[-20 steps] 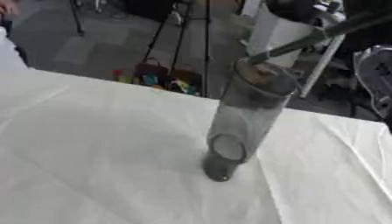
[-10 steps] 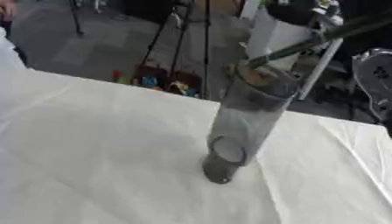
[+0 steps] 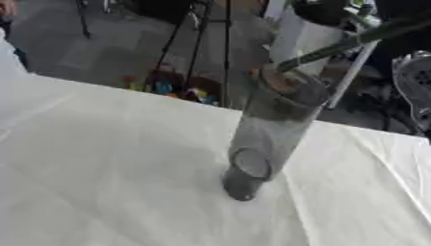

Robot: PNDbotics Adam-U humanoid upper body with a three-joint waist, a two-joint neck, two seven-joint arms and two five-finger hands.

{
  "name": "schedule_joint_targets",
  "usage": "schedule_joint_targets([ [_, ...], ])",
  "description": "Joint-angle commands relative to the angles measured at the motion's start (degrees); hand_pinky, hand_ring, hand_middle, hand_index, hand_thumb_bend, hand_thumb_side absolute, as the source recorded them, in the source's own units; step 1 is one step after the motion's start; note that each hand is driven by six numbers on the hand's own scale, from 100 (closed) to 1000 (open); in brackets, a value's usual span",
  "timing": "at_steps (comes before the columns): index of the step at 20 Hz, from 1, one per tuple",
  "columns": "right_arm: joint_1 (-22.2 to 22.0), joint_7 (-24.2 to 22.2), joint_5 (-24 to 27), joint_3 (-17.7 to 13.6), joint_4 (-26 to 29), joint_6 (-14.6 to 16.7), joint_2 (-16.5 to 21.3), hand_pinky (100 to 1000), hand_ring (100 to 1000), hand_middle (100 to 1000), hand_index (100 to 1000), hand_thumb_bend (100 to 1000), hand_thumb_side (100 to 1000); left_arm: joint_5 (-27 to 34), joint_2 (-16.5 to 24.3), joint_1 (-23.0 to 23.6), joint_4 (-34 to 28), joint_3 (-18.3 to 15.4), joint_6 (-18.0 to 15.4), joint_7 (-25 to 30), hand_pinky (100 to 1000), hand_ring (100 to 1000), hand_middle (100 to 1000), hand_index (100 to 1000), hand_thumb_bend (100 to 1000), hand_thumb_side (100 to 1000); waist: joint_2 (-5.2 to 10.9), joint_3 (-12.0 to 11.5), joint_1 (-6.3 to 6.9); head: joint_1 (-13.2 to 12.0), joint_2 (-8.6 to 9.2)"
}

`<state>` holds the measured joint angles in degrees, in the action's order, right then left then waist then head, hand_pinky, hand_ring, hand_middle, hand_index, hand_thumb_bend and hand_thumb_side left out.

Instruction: Arrange flowers into the vase.

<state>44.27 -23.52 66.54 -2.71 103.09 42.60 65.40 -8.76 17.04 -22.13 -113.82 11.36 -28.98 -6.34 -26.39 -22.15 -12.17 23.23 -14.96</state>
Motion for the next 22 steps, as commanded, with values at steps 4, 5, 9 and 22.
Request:
schedule_joint_targets([
  [4,0.1,-9.8,-1.9,-1.6,0.7,9.4,3.3,100,100,100,159,100,243,-0.5,0.0,0.0,-0.8,-0.3,-0.1,-0.2,679,1000,950,966,100,1000,1.08,0.3,0.72,0.3,0.82],
  [5,0.0,-9.8,-2.3,-1.8,0.7,9.4,3.3,100,100,100,159,100,243,-0.6,-0.1,0.0,-0.8,-0.3,-0.1,-0.2,679,1000,950,966,100,1000,1.04,0.4,0.73,0.3,0.90],
  [9,-0.5,-9.8,-3.6,-2.3,1.1,9.4,3.6,100,100,100,159,100,242,-0.7,-0.2,0.0,-0.8,-0.3,-0.1,-0.2,680,1000,951,966,100,1000,0.79,0.3,0.77,0.5,1.31],
  [22,-2.6,-10.0,-5.5,-0.3,0.7,9.4,4.1,100,110,100,157,100,242,-1.4,-0.4,-0.3,-0.8,-0.1,-0.3,-0.1,679,1000,953,967,100,1000,-0.36,-0.8,0.19,0.9,1.94],
])
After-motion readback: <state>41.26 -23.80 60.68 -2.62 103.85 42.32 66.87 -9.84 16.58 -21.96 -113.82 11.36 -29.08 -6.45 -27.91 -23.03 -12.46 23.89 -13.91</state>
